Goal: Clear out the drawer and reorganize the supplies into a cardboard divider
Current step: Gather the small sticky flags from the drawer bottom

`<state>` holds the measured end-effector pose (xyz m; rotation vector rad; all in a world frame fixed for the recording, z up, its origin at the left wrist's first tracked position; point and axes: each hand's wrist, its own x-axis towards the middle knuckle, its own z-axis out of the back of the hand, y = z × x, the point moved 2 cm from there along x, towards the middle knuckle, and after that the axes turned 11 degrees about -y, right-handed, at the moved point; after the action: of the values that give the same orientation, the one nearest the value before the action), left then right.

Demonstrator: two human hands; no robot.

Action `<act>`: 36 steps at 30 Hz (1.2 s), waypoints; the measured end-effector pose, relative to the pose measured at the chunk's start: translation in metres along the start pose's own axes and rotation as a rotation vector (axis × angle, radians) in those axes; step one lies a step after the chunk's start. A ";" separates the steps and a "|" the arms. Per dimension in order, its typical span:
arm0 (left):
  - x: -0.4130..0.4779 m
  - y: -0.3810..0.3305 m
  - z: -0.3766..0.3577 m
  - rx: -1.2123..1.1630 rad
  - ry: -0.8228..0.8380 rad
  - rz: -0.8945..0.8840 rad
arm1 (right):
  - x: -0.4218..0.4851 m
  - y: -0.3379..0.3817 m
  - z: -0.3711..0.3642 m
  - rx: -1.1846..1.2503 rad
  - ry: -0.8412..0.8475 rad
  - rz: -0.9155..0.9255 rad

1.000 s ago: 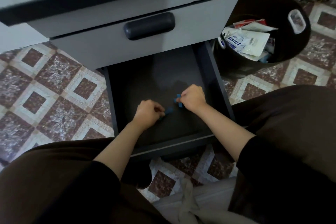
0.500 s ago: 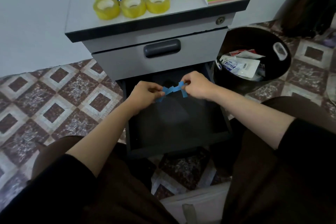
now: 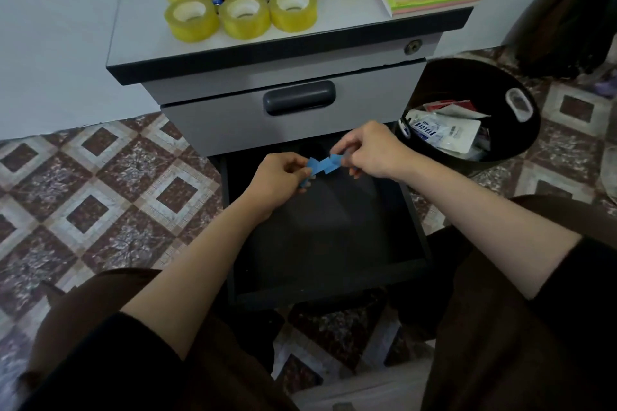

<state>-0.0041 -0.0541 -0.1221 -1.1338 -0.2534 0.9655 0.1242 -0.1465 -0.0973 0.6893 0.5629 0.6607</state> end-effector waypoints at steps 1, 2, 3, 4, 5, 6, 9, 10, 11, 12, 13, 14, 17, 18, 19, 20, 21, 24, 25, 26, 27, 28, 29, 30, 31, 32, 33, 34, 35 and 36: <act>0.002 -0.001 -0.001 0.031 -0.003 -0.015 | 0.003 0.001 0.000 0.003 0.002 0.013; 0.004 -0.004 -0.001 0.056 -0.009 -0.037 | 0.005 0.002 0.000 -0.001 -0.010 0.029; 0.005 -0.007 -0.002 0.070 -0.018 -0.066 | 0.007 0.002 0.001 -0.008 -0.032 0.043; 0.006 -0.011 -0.001 0.078 -0.030 -0.098 | 0.009 0.003 0.002 -0.010 -0.056 0.050; 0.006 -0.015 -0.001 0.081 -0.041 -0.126 | 0.011 0.003 0.003 -0.003 -0.073 0.047; 0.006 -0.018 0.000 0.080 -0.053 -0.146 | 0.012 0.003 0.004 0.014 -0.084 0.034; 0.008 -0.025 0.002 0.044 -0.076 -0.142 | 0.013 0.003 0.007 0.143 -0.067 -0.047; 0.008 -0.026 0.002 0.032 -0.082 -0.132 | 0.013 0.003 0.008 0.206 -0.053 -0.075; 0.009 -0.026 0.002 0.027 -0.093 -0.123 | 0.012 0.004 0.009 0.263 -0.042 -0.096; 0.009 -0.025 0.002 0.024 -0.102 -0.114 | 0.011 0.004 0.010 0.310 -0.032 -0.108; 0.008 -0.025 0.002 0.018 -0.105 -0.106 | 0.011 0.004 0.011 0.351 -0.024 -0.117; 0.008 -0.025 0.001 0.007 -0.105 -0.099 | 0.010 0.004 0.012 0.390 -0.017 -0.127; 0.008 -0.025 0.000 -0.004 -0.142 -0.119 | 0.007 0.001 0.013 0.474 0.024 -0.171; 0.008 -0.025 0.000 0.002 -0.158 -0.131 | 0.006 0.000 0.012 0.488 0.041 -0.182; 0.009 -0.026 0.000 0.007 -0.165 -0.139 | 0.005 -0.001 0.011 0.503 0.055 -0.192; 0.009 -0.026 0.000 0.003 -0.167 -0.142 | 0.004 -0.003 0.010 0.522 0.065 -0.202; 0.009 -0.027 -0.001 -0.005 -0.163 -0.145 | 0.003 -0.004 0.010 0.547 0.070 -0.211; 0.007 -0.029 -0.004 -0.032 -0.154 -0.157 | -0.001 -0.007 0.010 0.615 0.067 -0.211; 0.006 -0.030 -0.005 -0.034 -0.154 -0.170 | -0.002 -0.007 0.011 0.606 0.061 -0.200; 0.005 -0.031 -0.006 -0.040 -0.154 -0.181 | -0.003 -0.006 0.012 0.589 0.056 -0.183; 0.005 -0.032 -0.006 -0.047 -0.159 -0.193 | -0.004 -0.005 0.012 0.582 0.051 -0.168; 0.004 -0.032 -0.007 -0.050 -0.168 -0.214 | -0.004 -0.004 0.013 0.588 0.046 -0.160; 0.005 -0.032 -0.007 -0.035 -0.187 -0.252 | -0.005 -0.004 0.014 0.600 0.041 -0.162; 0.004 -0.033 -0.007 -0.007 -0.216 -0.304 | -0.004 -0.003 0.015 0.610 0.033 -0.167; 0.005 -0.033 -0.007 0.032 -0.246 -0.374 | -0.004 -0.002 0.016 0.613 0.024 -0.173; 0.005 -0.034 -0.006 0.074 -0.264 -0.456 | -0.004 -0.002 0.016 0.611 0.011 -0.178; 0.004 -0.034 -0.006 0.130 -0.272 -0.528 | -0.004 -0.001 0.017 0.604 -0.007 -0.181; 0.004 -0.034 -0.006 0.188 -0.258 -0.589 | -0.004 -0.001 0.017 0.589 -0.029 -0.179; 0.003 -0.034 -0.007 0.240 -0.237 -0.624 | -0.003 0.000 0.018 0.569 -0.051 -0.175; 0.002 -0.034 -0.007 0.289 -0.226 -0.650 | -0.003 -0.001 0.018 0.545 -0.069 -0.167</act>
<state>0.0188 -0.0603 -0.0967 -0.6084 -0.6024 0.5214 0.1345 -0.1560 -0.0858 1.1550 0.7363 0.3212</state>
